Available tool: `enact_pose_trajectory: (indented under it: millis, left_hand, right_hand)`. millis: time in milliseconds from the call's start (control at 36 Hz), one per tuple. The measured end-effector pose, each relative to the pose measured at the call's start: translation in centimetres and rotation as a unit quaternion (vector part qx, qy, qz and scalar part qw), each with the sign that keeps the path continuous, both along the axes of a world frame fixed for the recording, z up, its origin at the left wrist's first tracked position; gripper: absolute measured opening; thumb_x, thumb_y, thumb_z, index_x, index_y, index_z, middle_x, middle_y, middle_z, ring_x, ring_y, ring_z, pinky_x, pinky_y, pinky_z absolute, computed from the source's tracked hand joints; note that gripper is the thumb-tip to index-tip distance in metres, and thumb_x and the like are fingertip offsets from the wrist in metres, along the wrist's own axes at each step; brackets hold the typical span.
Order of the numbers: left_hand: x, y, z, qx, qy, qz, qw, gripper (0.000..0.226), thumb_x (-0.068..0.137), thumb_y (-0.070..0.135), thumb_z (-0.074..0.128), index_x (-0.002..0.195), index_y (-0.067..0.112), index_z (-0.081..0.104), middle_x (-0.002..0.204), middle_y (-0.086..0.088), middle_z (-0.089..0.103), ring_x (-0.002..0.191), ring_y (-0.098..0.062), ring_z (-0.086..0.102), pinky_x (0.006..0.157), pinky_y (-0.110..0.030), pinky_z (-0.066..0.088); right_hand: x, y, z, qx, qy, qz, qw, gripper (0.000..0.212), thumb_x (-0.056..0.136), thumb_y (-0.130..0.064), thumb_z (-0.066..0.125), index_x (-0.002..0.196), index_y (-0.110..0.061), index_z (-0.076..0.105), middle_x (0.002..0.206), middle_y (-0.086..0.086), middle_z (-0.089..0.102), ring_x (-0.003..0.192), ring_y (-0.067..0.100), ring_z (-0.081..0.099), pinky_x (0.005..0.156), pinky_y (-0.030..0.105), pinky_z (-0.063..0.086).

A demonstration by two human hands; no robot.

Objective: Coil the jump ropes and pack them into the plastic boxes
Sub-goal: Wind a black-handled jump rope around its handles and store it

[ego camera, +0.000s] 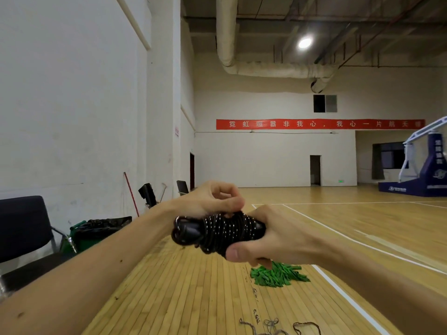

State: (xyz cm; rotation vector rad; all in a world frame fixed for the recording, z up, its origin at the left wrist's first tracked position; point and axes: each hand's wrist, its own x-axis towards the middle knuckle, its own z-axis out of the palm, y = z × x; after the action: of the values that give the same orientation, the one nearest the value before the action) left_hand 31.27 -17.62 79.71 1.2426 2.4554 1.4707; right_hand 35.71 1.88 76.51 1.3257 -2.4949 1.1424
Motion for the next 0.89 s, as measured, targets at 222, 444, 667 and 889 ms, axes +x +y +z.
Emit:
enact_pose_trajectory:
  millis: [222,444,667,889]
  left_hand:
    - [-0.9,0.6,-2.9,0.253,-0.155,0.013,0.955,0.026,0.085,0.012,0.055,0.08,0.017,0.081,0.09,-0.002,0.077,0.087,-0.014,0.072,0.082,-0.031,0.055]
    - [-3.7,1.3,-8.2,0.342,-0.261,0.139,0.892,0.035,0.104,0.01,0.033,0.121,0.001,0.062,0.115,-0.016,0.073,0.11,-0.026,0.068,0.094,-0.043,0.054]
    - [-7.5,-0.5,-16.2,0.223,-0.292,0.247,0.897,0.05,0.087,0.063,0.056,0.119,0.025,0.064,0.115,0.0,0.073,0.112,-0.02,0.063,0.1,-0.042,0.046]
    - [-12.7,-5.4,-27.3,0.163,-0.361,0.372,0.839,0.031,0.094,0.041,0.065,0.116,0.018,0.065,0.104,-0.006,0.075,0.097,-0.02,0.067,0.087,-0.035,0.055]
  right_hand:
    - [-3.1,0.7,-0.4,-0.127,-0.043,-0.025,0.991,0.035,0.078,-0.052,0.073,0.08,-0.017,0.068,0.067,0.007,0.067,0.054,0.017,0.056,0.05,0.018,0.042]
    - [-9.0,-0.3,-4.9,-0.179,-0.095,-0.154,0.967,0.035,0.088,-0.046,0.072,0.089,-0.011,0.07,0.065,0.004,0.066,0.056,0.017,0.058,0.056,0.025,0.048]
    - [-14.4,-4.5,-13.4,-0.031,-0.053,-0.243,0.968,0.032,0.084,-0.058,0.072,0.083,-0.026,0.065,0.063,-0.004,0.065,0.05,0.007,0.057,0.051,0.029,0.047]
    - [-19.3,-9.9,-23.3,0.14,-0.114,-0.189,0.965,0.033,0.093,-0.062,0.057,0.086,-0.029,0.054,0.069,-0.008,0.058,0.057,0.006,0.053,0.045,0.017,0.034]
